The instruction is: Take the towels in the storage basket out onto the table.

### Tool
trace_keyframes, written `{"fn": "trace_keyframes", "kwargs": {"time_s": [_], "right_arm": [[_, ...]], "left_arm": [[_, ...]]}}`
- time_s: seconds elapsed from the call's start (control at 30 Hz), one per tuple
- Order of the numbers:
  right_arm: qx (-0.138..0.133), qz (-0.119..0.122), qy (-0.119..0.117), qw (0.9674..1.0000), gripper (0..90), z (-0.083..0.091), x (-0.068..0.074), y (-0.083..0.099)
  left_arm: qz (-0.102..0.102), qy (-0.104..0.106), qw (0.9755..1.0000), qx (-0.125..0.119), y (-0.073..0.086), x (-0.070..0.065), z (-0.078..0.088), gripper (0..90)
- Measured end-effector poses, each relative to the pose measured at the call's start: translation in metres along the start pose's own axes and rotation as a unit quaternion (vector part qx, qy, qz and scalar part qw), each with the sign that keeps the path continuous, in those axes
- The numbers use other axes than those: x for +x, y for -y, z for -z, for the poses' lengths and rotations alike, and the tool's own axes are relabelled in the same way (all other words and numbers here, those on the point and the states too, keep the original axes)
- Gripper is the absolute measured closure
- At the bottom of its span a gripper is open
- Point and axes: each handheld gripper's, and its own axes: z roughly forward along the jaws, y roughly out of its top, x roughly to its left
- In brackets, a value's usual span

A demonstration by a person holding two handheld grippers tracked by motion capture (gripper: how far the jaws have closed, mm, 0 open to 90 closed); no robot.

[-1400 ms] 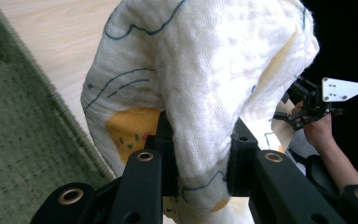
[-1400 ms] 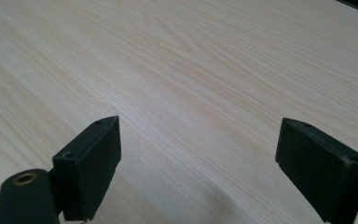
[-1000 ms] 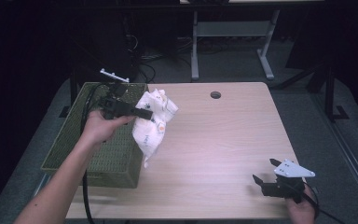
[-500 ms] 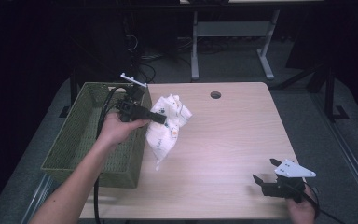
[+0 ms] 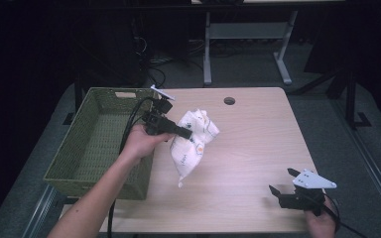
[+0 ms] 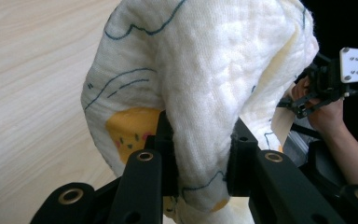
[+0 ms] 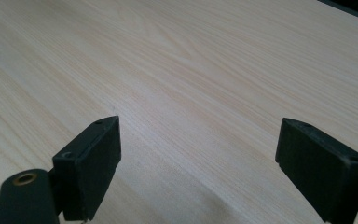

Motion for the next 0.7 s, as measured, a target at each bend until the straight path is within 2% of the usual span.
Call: {"fn": "trace_keyframes", "kwargs": {"time_s": [0.13,0.23,0.4,0.47,0.7], "right_arm": [[-0.002,0.001,0.0,1.0,13.7,0.0,0.0,0.0],[-0.002,0.003,-0.001,1.0,13.7,0.0,0.0,-0.001],[-0.004,0.005,-0.001,1.0,13.7,0.0,0.0,-0.001],[-0.005,0.005,-0.001,1.0,13.7,0.0,0.0,-0.001],[-0.006,0.004,-0.001,1.0,13.7,0.001,-0.001,-0.001]], "left_arm": [[-0.002,-0.006,0.9999,0.011,-0.002,0.0,-0.012,71.3],[0.003,-0.002,0.9999,0.012,-0.002,0.002,-0.022,71.3],[0.004,-0.003,0.9996,0.029,-0.002,0.003,-0.038,71.1],[0.003,-0.012,0.9993,0.036,-0.002,0.003,-0.044,71.0],[0.002,-0.021,0.9987,0.046,-0.004,0.001,-0.062,71.0]]}}
